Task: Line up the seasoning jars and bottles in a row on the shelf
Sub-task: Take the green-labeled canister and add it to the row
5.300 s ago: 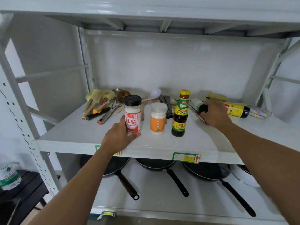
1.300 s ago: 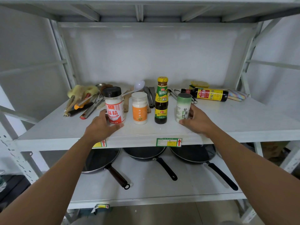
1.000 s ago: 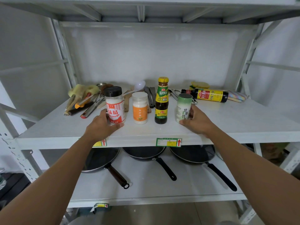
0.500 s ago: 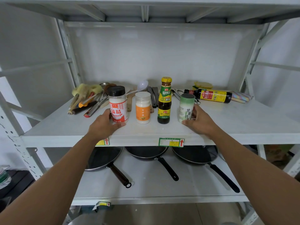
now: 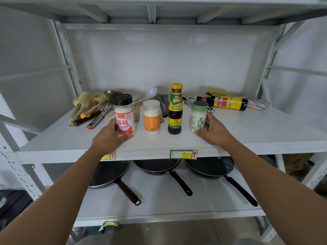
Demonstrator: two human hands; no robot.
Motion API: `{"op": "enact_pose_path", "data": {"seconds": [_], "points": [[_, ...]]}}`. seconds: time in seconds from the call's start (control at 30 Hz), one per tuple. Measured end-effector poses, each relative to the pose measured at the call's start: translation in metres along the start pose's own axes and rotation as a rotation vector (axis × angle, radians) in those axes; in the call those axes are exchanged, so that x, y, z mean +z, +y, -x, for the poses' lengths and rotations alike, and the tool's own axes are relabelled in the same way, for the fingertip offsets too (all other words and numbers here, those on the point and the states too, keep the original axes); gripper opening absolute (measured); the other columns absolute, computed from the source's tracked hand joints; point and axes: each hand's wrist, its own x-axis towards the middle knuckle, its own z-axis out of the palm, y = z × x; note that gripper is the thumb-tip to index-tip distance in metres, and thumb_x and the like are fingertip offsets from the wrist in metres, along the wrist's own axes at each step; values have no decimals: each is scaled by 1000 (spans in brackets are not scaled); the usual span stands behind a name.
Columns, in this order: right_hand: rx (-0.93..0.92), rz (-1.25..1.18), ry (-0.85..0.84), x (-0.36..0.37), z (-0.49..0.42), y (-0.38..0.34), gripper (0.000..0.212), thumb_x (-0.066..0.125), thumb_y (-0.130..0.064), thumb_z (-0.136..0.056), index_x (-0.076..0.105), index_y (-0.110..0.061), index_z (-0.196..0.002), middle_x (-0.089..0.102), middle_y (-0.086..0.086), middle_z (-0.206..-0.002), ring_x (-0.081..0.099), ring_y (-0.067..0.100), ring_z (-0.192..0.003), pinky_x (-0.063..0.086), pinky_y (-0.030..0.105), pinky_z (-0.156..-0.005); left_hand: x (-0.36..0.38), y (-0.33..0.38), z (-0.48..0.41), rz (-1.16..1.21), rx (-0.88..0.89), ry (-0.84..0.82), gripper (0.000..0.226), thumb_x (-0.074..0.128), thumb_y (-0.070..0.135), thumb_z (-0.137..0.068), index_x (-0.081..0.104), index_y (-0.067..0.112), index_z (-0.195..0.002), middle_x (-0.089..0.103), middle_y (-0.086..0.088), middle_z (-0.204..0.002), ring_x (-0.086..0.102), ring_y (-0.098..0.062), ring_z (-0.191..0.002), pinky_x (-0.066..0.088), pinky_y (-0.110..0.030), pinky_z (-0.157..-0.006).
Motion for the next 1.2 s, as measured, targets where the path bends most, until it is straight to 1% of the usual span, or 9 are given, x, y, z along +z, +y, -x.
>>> {"op": "enact_pose_path", "data": {"seconds": [0.23, 0.4, 0.67, 0.8, 0.93, 1.07, 1.2], "points": [[0, -7, -7, 0, 1, -1, 83, 82, -21, -83, 36, -25, -151, 57, -1, -146, 57, 19, -128, 48, 40, -106, -2, 0, 0, -1, -12, -7, 96, 78, 58, -81, 31, 26, -158, 49, -1, -158, 53, -27, -139, 48, -49, -108], [4, 5, -15, 0, 1, -1, 86, 82, -24, -82, 34, -26, -153, 55, -1, -148, 56, 20, -132, 47, 46, -109, -3, 0, 1, 5, -6, -4, 96, 78, 59, -80, 32, 26, -157, 50, 0, -157, 54, -27, -139, 48, -50, -109], [-8, 5, -20, 1, 1, -1, 88, 82, -23, -83, 31, -26, -155, 54, 1, -150, 55, 20, -133, 47, 46, -110, -1, 1, 1, 12, -2, 2, 92, 79, 54, -83, 32, 23, -157, 50, -3, -157, 53, -29, -139, 48, -50, -109], [-12, 0, -12, 1, 1, -1, 86, 81, -22, -84, 32, -25, -154, 54, 1, -149, 54, 20, -133, 47, 44, -110, -1, 1, 2, 10, 1, 2, 93, 79, 56, -82, 33, 24, -157, 50, -2, -157, 54, -29, -138, 49, -50, -108], [-18, 3, -17, 1, 0, 1, 88, 81, -24, -83, 31, -26, -154, 54, 0, -149, 54, 21, -134, 46, 48, -110, -2, 2, 3, 4, -2, 8, 93, 79, 57, -82, 33, 25, -156, 51, -2, -157, 55, -29, -138, 49, -50, -107], [-17, 7, -17, 1, -1, 1, 89, 81, -24, -83, 29, -27, -155, 52, 1, -151, 52, 21, -136, 45, 48, -111, -1, 3, 3, -3, -4, 9, 92, 78, 55, -83, 33, 23, -156, 50, -3, -157, 54, -29, -138, 48, -50, -108], [-10, -3, -17, 1, -3, 3, 90, 82, -24, -82, 30, -27, -155, 54, 1, -149, 54, 21, -134, 46, 49, -110, -2, 4, 5, -3, -5, -2, 93, 78, 58, -81, 33, 24, -156, 50, -2, -158, 54, -29, -138, 49, -50, -108]]}}
